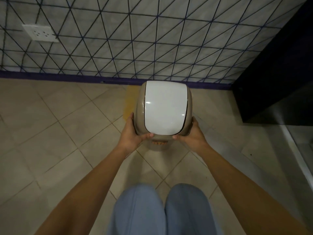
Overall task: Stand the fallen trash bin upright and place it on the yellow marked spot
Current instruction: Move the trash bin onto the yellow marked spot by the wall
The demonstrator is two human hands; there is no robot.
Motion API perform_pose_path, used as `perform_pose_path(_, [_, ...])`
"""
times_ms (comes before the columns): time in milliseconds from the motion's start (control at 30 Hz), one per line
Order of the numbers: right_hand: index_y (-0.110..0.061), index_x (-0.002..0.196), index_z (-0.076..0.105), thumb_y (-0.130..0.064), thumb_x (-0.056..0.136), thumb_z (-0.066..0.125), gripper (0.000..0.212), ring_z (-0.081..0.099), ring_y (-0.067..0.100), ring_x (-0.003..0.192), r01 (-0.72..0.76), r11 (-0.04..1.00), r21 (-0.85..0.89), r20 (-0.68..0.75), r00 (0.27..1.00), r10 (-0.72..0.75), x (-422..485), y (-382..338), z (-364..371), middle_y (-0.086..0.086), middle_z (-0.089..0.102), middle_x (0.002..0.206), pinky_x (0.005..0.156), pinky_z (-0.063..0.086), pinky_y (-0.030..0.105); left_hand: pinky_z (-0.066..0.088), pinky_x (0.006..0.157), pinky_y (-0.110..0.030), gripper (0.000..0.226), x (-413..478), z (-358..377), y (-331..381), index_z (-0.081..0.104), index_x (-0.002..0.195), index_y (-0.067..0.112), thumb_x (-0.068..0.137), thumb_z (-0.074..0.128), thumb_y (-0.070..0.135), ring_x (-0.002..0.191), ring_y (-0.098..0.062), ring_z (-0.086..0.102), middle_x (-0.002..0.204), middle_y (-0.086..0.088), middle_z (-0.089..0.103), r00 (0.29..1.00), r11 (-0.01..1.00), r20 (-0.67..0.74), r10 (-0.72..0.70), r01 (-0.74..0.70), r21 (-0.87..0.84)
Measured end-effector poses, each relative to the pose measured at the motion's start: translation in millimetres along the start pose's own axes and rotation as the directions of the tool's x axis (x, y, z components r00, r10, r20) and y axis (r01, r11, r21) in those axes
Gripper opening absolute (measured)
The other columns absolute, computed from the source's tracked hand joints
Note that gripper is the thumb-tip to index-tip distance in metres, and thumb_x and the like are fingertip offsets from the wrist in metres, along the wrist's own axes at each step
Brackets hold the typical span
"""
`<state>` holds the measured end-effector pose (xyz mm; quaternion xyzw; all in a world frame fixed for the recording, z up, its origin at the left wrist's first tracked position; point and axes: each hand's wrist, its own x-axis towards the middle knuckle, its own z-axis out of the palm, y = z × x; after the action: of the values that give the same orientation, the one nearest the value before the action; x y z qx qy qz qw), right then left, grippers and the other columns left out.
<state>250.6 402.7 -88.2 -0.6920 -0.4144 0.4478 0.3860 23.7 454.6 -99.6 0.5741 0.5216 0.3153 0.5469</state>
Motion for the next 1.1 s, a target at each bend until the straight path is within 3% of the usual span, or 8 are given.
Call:
perform_pose_path(233, [-0.011, 0.133, 0.031, -0.005, 0.055, 0.088, 0.097, 0.046, 0.022, 0.128, 0.023, 0.999, -0.034, 0.033, 0.999, -0.022, 25, -7, -6, 0.007, 0.047, 0.137, 0.104, 0.043, 0.040, 0.037, 0.077, 0.004, 0.115, 31, -3, 0, 0.011, 0.148, 0.017, 0.061, 0.085, 0.017, 0.118, 0.000, 0.038, 0.119, 0.033, 0.034, 0.999, 1.000, 0.037, 0.023, -0.023, -0.014])
perform_pose_path(433, [-0.014, 0.133, 0.033, -0.005, 0.058, 0.087, 0.092, 0.048, 0.016, 0.122, 0.083, 0.996, -0.030, 0.031, 0.996, -0.082, 38, -12, -14, 0.001, 0.050, 0.131, 0.096, 0.044, 0.030, 0.038, 0.071, 0.005, 0.106, 50, 1, 4, 0.017, 0.145, 0.014, 0.063, 0.084, 0.010, 0.092, 0.035, 0.041, 0.114, 0.034, 0.035, 0.995, 0.996, 0.046, 0.088, -0.088, 0.000])
perform_pose_path(533, [-0.012, 0.137, 0.035, -0.005, 0.058, 0.086, 0.095, 0.051, 0.006, 0.118, 0.144, 0.989, -0.037, 0.028, 0.989, -0.143, 42, -15, -15, -0.001, 0.054, 0.130, 0.097, 0.044, 0.021, 0.040, 0.071, 0.003, 0.105, 55, 2, 7, 0.021, 0.144, 0.016, 0.061, 0.085, 0.015, 0.096, 0.029, 0.046, 0.114, 0.033, 0.039, 0.993, 0.993, 0.030, 0.113, -0.113, 0.016])
perform_pose_path(700, [-0.027, 0.131, 0.039, -0.010, 0.057, 0.087, 0.090, 0.048, -0.024, 0.105, 0.188, 0.978, -0.091, 0.041, 0.982, -0.185, 51, -16, -20, -0.025, 0.053, 0.117, 0.086, 0.040, 0.001, 0.048, 0.083, -0.011, 0.109, 56, 4, 11, 0.028, 0.143, 0.024, 0.051, 0.084, 0.042, 0.113, -0.007, 0.050, 0.120, 0.028, 0.044, 0.989, 0.988, -0.032, 0.141, -0.139, 0.059])
perform_pose_path(800, [-0.023, 0.135, 0.040, -0.014, 0.057, 0.088, 0.091, 0.049, -0.014, 0.113, 0.193, 0.976, -0.105, 0.025, 0.981, -0.191, 56, -16, -20, -0.022, 0.054, 0.121, 0.093, 0.042, 0.009, 0.050, 0.084, -0.017, 0.102, 61, 5, 11, 0.033, 0.140, 0.024, 0.053, 0.083, 0.040, 0.116, -0.011, 0.051, 0.125, 0.017, 0.047, 0.988, 0.988, -0.048, 0.144, -0.142, 0.055])
perform_pose_path(967, [-0.018, 0.142, 0.035, -0.018, 0.059, 0.087, 0.097, 0.045, 0.019, 0.130, 0.206, 0.975, -0.084, -0.005, 0.978, -0.208, 62, -18, -14, 0.005, 0.050, 0.137, 0.108, 0.040, 0.042, 0.051, 0.080, -0.015, 0.093, 72, 3, 11, 0.034, 0.140, 0.022, 0.062, 0.084, 0.028, 0.119, -0.017, 0.050, 0.131, 0.008, 0.047, 0.984, 0.986, -0.080, 0.156, -0.150, 0.078])
perform_pose_path(1033, [-0.019, 0.143, 0.032, -0.019, 0.059, 0.087, 0.101, 0.042, 0.023, 0.132, 0.193, 0.976, -0.098, -0.005, 0.981, -0.194, 63, -20, -13, 0.009, 0.047, 0.140, 0.109, 0.038, 0.046, 0.051, 0.090, -0.028, 0.093, 73, 3, 12, 0.033, 0.141, 0.022, 0.063, 0.083, 0.029, 0.120, -0.016, 0.048, 0.131, 0.009, 0.045, 0.985, 0.985, -0.073, 0.159, -0.153, 0.081])
perform_pose_path(1100, [-0.021, 0.145, 0.028, -0.022, 0.059, 0.088, 0.105, 0.039, 0.021, 0.133, 0.191, 0.971, -0.141, -0.038, 0.980, -0.198, 61, -21, -12, 0.009, 0.041, 0.142, 0.110, 0.037, 0.043, 0.046, 0.094, -0.029, 0.092, 72, 3, 12, 0.033, 0.141, 0.021, 0.064, 0.082, 0.034, 0.118, -0.010, 0.046, 0.131, 0.007, 0.044, 0.978, 0.975, -0.089, 0.188, -0.175, 0.138])
